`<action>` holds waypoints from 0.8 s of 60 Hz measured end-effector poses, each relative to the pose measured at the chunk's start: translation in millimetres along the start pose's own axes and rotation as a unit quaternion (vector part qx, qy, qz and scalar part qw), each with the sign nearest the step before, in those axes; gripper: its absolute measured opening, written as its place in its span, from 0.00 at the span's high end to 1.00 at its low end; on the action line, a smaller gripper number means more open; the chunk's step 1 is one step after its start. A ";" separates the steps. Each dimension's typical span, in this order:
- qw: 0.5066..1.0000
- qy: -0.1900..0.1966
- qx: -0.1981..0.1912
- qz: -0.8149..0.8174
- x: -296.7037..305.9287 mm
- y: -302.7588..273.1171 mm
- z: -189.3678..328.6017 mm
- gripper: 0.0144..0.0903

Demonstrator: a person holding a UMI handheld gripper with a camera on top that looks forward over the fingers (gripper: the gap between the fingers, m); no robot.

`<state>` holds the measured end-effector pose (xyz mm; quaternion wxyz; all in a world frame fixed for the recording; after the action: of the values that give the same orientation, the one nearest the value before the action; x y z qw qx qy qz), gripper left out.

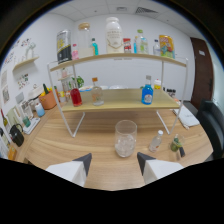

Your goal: Make me a cup of Mojito.

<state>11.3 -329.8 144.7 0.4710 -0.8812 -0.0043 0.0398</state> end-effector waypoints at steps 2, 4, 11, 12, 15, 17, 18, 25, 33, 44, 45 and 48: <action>1.000 -0.002 0.000 -0.009 -8.0 -9.1 -2.7 0.07; 1.000 -0.007 0.004 -0.015 -18.1 -21.6 -5.9 0.07; 0.999 -0.016 0.039 -0.025 -58.2 -78.7 -21.8 0.06; 0.999 -0.018 0.045 -0.025 -64.7 -88.0 -23.5 0.06; 0.997 -0.024 0.065 -0.022 -84.9 -116.1 -27.5 0.06; 0.996 -0.027 0.078 -0.019 -98.2 -134.2 -30.1 0.06; 0.996 -0.028 0.083 -0.016 -104.3 -143.0 -30.5 0.06; 0.992 -0.035 0.118 -0.004 -141.5 -202.6 -25.8 0.06; 0.986 -0.031 0.164 -0.004 -167.1 -263.2 -8.0 0.05; 0.980 -0.008 0.196 -0.009 -177.0 -316.4 24.1 0.06; 0.980 -0.006 0.197 -0.008 -177.6 -319.2 27.2 0.06; 0.980 -0.002 0.199 -0.008 -178.4 -327.6 35.0 0.06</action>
<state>-159.3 -126.5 409.2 0.6371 -0.7699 -0.0045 0.0374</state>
